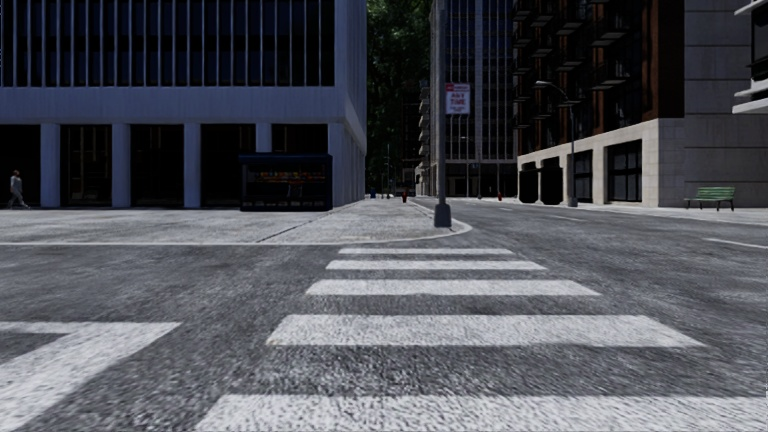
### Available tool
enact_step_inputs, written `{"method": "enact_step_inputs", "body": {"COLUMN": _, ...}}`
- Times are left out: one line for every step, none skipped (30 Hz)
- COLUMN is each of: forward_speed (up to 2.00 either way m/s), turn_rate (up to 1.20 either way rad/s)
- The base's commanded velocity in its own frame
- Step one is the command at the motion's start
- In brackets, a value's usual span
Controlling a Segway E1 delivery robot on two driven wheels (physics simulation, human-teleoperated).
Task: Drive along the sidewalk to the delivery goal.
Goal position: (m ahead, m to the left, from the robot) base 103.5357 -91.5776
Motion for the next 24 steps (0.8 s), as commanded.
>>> {"method": "enact_step_inputs", "body": {"forward_speed": 2.00, "turn_rate": 0.00}}
{"method": "enact_step_inputs", "body": {"forward_speed": 2.00, "turn_rate": 0.00}}
{"method": "enact_step_inputs", "body": {"forward_speed": 2.00, "turn_rate": 0.00}}
{"method": "enact_step_inputs", "body": {"forward_speed": 2.00, "turn_rate": 0.00}}
{"method": "enact_step_inputs", "body": {"forward_speed": 2.00, "turn_rate": 0.00}}
{"method": "enact_step_inputs", "body": {"forward_speed": 2.00, "turn_rate": 0.00}}
{"method": "enact_step_inputs", "body": {"forward_speed": 2.00, "turn_rate": 0.00}}
{"method": "enact_step_inputs", "body": {"forward_speed": 2.00, "turn_rate": 0.00}}
{"method": "enact_step_inputs", "body": {"forward_speed": 2.00, "turn_rate": 0.00}}
{"method": "enact_step_inputs", "body": {"forward_speed": 2.00, "turn_rate": 0.00}}
{"method": "enact_step_inputs", "body": {"forward_speed": 2.00, "turn_rate": 0.00}}
{"method": "enact_step_inputs", "body": {"forward_speed": 2.00, "turn_rate": 0.00}}
{"method": "enact_step_inputs", "body": {"forward_speed": 2.00, "turn_rate": 0.00}}
{"method": "enact_step_inputs", "body": {"forward_speed": 2.00, "turn_rate": 0.00}}
{"method": "enact_step_inputs", "body": {"forward_speed": 2.00, "turn_rate": 0.00}}
{"method": "enact_step_inputs", "body": {"forward_speed": 2.00, "turn_rate": 0.00}}
{"method": "enact_step_inputs", "body": {"forward_speed": 2.00, "turn_rate": 0.00}}
{"method": "enact_step_inputs", "body": {"forward_speed": 2.00, "turn_rate": 0.00}}
{"method": "enact_step_inputs", "body": {"forward_speed": 2.00, "turn_rate": 0.00}}
{"method": "enact_step_inputs", "body": {"forward_speed": 2.00, "turn_rate": 0.00}}
{"method": "enact_step_inputs", "body": {"forward_speed": 2.00, "turn_rate": 0.00}}
{"method": "enact_step_inputs", "body": {"forward_speed": 2.00, "turn_rate": 0.00}}
{"method": "enact_step_inputs", "body": {"forward_speed": 2.00, "turn_rate": 0.00}}
{"method": "enact_step_inputs", "body": {"forward_speed": 2.00, "turn_rate": 0.00}}
